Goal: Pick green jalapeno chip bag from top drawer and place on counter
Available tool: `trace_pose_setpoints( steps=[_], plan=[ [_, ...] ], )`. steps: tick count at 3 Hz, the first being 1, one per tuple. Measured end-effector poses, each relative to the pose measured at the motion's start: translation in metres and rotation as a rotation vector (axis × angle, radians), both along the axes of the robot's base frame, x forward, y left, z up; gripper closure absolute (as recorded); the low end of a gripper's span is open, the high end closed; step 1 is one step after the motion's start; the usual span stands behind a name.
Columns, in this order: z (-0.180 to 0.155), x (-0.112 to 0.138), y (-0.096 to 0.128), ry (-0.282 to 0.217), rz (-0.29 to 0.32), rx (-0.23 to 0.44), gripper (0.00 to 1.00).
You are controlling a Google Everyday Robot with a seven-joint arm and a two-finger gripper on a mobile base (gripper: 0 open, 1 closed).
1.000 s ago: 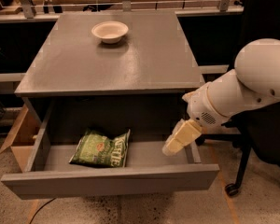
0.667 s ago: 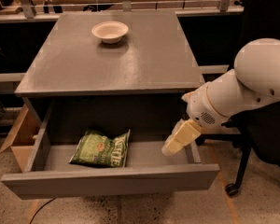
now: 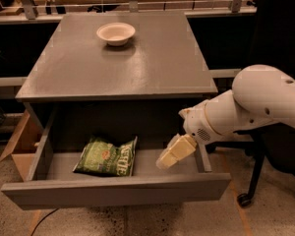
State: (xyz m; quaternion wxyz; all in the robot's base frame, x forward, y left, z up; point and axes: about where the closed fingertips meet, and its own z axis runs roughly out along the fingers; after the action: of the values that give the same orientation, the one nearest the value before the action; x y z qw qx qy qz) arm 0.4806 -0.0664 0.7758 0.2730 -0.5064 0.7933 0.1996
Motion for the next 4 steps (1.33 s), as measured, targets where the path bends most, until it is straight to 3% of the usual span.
trace_pose_setpoints(
  steps=[1,2,4],
  plan=[
    [-0.027,0.009,0.026,0.026,-0.032,0.041,0.0],
    [-0.052,0.024,0.045,0.04,-0.079,0.033,0.0],
    [-0.092,0.049,0.08,0.09,-0.093,0.017,0.0]
  ],
)
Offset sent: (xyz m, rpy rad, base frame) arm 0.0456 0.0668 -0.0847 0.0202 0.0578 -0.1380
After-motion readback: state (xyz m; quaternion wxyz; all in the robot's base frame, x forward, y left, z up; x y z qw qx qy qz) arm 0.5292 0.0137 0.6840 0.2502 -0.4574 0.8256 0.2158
